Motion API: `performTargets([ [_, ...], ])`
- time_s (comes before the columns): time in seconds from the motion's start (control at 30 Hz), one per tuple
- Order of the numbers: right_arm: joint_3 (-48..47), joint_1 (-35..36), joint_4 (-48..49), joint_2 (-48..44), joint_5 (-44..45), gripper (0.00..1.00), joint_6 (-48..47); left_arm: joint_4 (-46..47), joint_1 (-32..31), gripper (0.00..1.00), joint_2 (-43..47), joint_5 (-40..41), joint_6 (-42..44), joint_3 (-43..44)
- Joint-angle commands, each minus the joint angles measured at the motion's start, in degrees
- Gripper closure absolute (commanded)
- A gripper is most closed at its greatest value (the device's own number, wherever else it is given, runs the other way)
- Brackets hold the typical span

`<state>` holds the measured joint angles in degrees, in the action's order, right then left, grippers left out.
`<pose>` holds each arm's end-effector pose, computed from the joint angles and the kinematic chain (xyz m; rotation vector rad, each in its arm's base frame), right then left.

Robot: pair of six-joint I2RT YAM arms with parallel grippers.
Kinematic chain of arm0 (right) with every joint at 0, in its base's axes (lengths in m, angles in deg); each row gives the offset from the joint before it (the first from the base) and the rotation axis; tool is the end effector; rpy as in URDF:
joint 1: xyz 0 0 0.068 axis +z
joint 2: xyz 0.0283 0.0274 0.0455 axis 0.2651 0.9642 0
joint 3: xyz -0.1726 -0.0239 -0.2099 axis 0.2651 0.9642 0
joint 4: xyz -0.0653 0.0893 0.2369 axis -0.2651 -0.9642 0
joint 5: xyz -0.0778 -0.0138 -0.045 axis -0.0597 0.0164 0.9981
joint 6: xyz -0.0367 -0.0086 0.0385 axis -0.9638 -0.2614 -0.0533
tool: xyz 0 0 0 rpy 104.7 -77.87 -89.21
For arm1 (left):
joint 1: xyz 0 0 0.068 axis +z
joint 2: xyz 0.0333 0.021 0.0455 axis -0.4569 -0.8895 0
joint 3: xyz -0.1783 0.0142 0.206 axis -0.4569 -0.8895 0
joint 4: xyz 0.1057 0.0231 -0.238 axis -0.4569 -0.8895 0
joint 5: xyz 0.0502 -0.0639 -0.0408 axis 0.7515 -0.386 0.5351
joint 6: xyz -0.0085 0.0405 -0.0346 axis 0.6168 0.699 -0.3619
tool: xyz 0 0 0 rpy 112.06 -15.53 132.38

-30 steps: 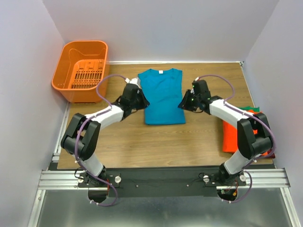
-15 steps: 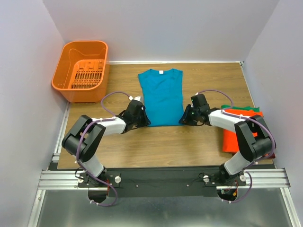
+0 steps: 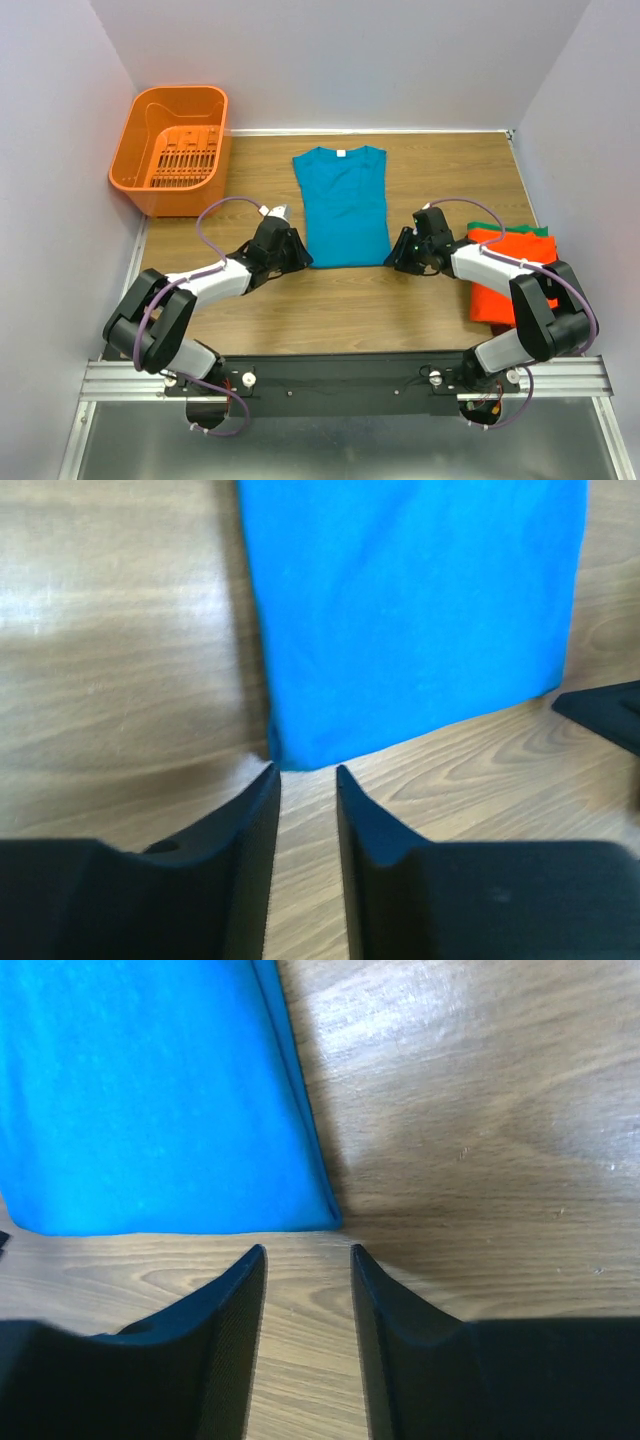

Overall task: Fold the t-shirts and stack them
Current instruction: Fold the tshirt

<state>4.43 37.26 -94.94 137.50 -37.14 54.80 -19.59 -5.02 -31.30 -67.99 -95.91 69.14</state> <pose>0.2544 0.1067 0.1557 0.3873 2.5665 0.5786 0.2379 -0.1524 0.1690 -0.2153 2.3664 -0.7492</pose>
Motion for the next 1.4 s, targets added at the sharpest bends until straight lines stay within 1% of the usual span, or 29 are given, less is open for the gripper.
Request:
performTargets([
  [0.0, 1.19, -0.36, -0.54, -1.08, 1.70, 0.49, 1.11, 0.78, 0.30, 0.61, -0.20, -0.33, -0.11, -2.49],
  [0.07, 0.93, -0.53, -0.45, -0.38, 2.15, 0.49, 0.67, 3.33, 0.21, 0.57, -0.91, -1.56, -0.46, -3.38],
  [0.2, 0.31, -0.53, 0.95, 1.11, 2.59, 0.48, 0.67, 6.15, 0.21, 0.53, -3.62, -2.80, -1.17, -3.47],
  [0.43, 0.75, -0.53, 3.33, 3.75, 3.21, 0.51, 1.37, 10.11, 0.30, 0.54, -8.46, -3.32, -2.13, -3.47],
  [0.63, 0.66, -0.53, 4.91, 5.16, 3.91, 0.55, 1.90, 11.78, 0.21, 0.61, -10.84, -3.15, -2.92, -3.91],
  [0.67, 0.57, -0.53, 5.17, 5.60, 4.00, 0.55, 1.99, 11.96, 0.13, 0.66, -11.10, -3.24, -2.93, -3.91],
  [0.7, 0.31, -0.53, 5.35, 5.78, 4.00, 0.55, 2.07, 12.05, 0.13, 0.68, -11.28, -3.32, -3.01, -3.73],
  [0.73, 0.13, -0.53, 5.70, 6.13, 3.82, 0.57, 2.16, 12.13, 0.04, 0.71, -11.54, -3.50, -3.10, -3.64],
  [0.77, 0.05, -0.53, 5.88, 6.30, 3.65, 0.61, 2.25, 12.13, -0.05, 0.77, -11.63, -3.59, -3.10, -3.56],
  [0.8, -0.13, -0.53, 5.97, 6.65, 3.12, 0.66, 2.34, 12.05, -0.31, 0.88, -11.46, -3.94, -3.19, -3.38],
  [0.83, -0.30, -0.62, 6.06, 6.66, 2.68, 0.77, 2.43, 12.05, -0.40, 0.94, -11.20, -4.03, -3.19, -3.38],
  [0.87, -0.22, -0.53, 5.97, 6.57, 2.24, 0.84, 2.43, 12.05, -0.58, 1.00, -10.93, -4.11, -3.19, -3.47],
  [0.93, 0.65, -0.53, 5.79, 4.64, 1.02, 0.94, 2.51, 11.26, -1.02, 1.00, -9.27, -4.38, -3.10, -4.08],
  [1.0, 2.85, -0.53, 5.18, 1.06, -0.56, 0.99, 2.69, 10.30, -1.54, 1.00, -6.29, -4.21, -3.10, -5.74],
  [1.07, 5.75, -0.53, 4.65, -3.42, -2.23, 0.99, 2.69, 9.42, -1.63, 1.00, -3.91, -4.38, -3.28, -8.28],
  [1.1, 6.98, -0.53, 4.39, -3.45, -3.20, 0.99, 2.69, 9.06, -1.63, 1.00, -2.51, -4.38, -3.28, -8.30],
  [1.17, 9.26, -0.53, 3.25, -8.71, -6.19, 0.99, 2.95, 8.10, -2.33, 1.00, 2.32, -4.99, -3.45, -10.84],
  [1.2, 12.06, -0.62, 2.90, -10.90, -7.16, 0.99, 3.13, 6.87, -3.03, 1.00, 4.26, -4.82, -3.97, -11.72],
  [1.23, 13.30, -0.53, 1.67, -12.92, -8.64, 0.99, 3.65, 6.08, -3.73, 1.00, 8.28, -4.38, -4.42, -13.38],
  [1.27, 14.62, -0.53, 0.79, -17.29, -9.27, 0.99, 3.66, 5.29, -5.48, 1.00, 10.49, -4.21, -4.85, -14.18],
  [1.3, 16.81, -0.45, -0.09, -19.43, -9.88, 0.99, 3.74, 3.63, -6.54, 1.00, 12.52, -4.03, -6.16, -14.97],
  [1.33, 17.96, -0.44, -2.27, -21.45, -11.19, 0.99, 4.01, 2.39, -7.25, 1.00, 16.37, -3.33, -6.79, -16.03],
  [1.37, 18.76, -0.36, -3.69, -25.99, -11.90, 0.99, 4.18, 1.42, -8.56, 1.00, 18.32, -2.98, -7.49, -16.56],
])
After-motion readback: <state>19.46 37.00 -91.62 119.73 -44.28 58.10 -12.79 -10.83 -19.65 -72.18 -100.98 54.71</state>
